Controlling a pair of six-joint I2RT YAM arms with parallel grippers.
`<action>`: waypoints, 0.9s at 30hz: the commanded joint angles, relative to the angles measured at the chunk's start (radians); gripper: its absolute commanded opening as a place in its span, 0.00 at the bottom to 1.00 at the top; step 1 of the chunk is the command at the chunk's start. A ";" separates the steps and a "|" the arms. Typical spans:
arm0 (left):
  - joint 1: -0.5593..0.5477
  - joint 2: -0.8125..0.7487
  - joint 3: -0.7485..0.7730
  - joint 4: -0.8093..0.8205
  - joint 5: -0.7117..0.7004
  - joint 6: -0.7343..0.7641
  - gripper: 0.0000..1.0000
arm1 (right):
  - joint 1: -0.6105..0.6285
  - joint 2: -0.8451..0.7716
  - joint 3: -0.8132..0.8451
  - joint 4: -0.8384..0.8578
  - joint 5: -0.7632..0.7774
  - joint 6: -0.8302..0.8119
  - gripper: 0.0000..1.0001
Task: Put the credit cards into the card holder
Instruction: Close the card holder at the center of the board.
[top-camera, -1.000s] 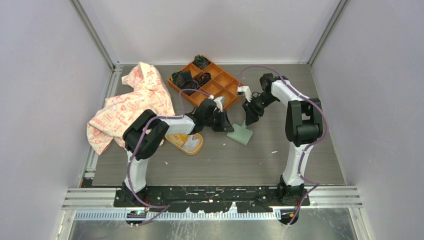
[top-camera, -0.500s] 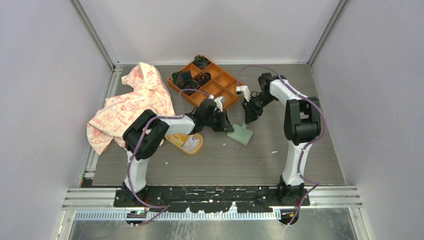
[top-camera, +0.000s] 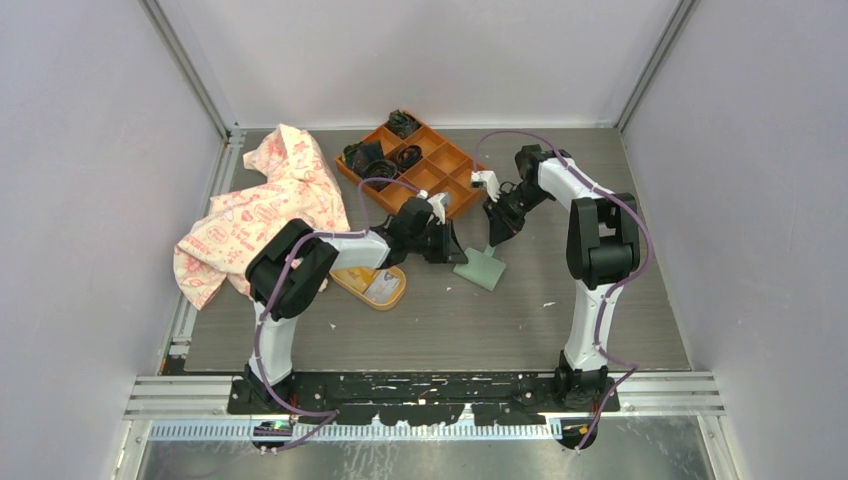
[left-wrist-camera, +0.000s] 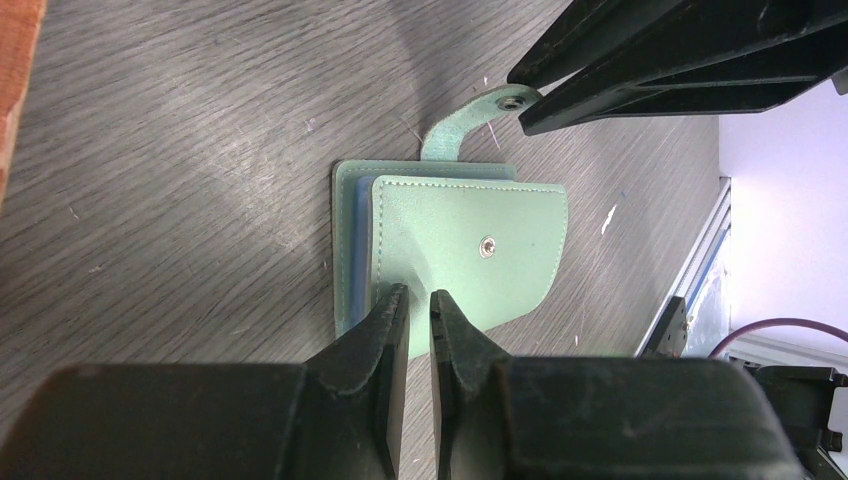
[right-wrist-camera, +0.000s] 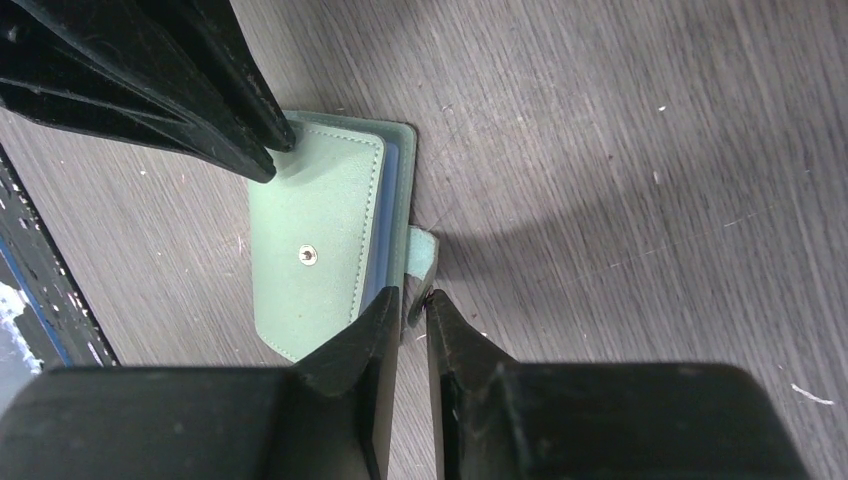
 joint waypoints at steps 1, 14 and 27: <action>-0.017 -0.014 0.004 -0.028 0.029 0.003 0.15 | 0.005 -0.025 0.036 -0.015 -0.013 0.004 0.23; -0.017 -0.011 0.008 -0.034 0.029 0.006 0.15 | 0.000 -0.025 0.044 -0.035 -0.013 -0.002 0.20; -0.018 -0.014 0.013 -0.041 0.028 0.008 0.15 | -0.002 -0.027 0.047 -0.040 -0.019 -0.002 0.12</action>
